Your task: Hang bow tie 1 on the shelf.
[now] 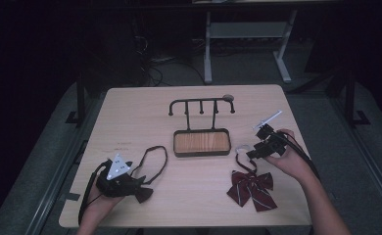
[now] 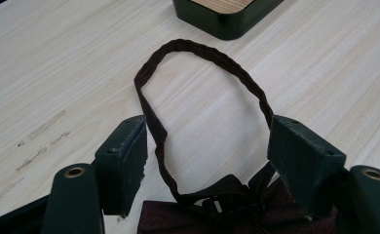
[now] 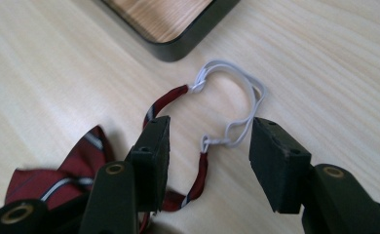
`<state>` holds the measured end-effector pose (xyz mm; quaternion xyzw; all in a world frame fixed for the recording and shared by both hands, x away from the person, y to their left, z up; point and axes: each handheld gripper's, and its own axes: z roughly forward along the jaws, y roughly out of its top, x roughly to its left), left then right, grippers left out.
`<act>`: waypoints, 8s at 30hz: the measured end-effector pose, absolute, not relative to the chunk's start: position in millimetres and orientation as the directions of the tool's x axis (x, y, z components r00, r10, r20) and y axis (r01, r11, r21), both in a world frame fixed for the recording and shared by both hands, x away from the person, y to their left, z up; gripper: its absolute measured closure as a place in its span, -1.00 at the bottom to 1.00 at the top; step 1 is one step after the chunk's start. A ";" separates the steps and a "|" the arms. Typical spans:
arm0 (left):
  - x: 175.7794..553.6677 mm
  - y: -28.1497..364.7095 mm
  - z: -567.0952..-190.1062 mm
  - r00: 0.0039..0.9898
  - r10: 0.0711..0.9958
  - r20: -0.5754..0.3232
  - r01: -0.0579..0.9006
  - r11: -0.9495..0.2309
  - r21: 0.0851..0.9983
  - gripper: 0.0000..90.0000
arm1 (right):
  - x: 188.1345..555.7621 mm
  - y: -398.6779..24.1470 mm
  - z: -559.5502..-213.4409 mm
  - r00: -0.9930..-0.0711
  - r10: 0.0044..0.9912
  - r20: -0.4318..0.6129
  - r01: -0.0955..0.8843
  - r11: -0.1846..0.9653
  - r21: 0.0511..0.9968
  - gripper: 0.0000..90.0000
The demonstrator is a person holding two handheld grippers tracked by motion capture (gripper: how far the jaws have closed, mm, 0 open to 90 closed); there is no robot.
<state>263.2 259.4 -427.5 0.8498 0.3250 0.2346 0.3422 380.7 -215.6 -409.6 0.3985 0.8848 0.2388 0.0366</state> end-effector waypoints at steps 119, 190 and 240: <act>263.0 258.3 -430.2 0.677 0.719 0.160 0.398 -0.540 0.742 -0.32 | 377.7 -185.8 -285.2 -0.742 0.668 0.058 0.596 0.619 0.511 0.95; 263.8 260.0 -430.2 0.685 0.711 0.157 0.402 -0.549 0.733 -0.32 | 411.9 -179.7 -244.7 -0.710 0.704 0.001 0.594 0.599 0.536 0.95; 264.5 259.6 -431.2 0.696 0.702 0.150 0.406 -0.558 0.724 -0.32 | 453.1 -181.3 -269.2 -0.670 0.737 0.086 0.664 0.544 0.513 0.65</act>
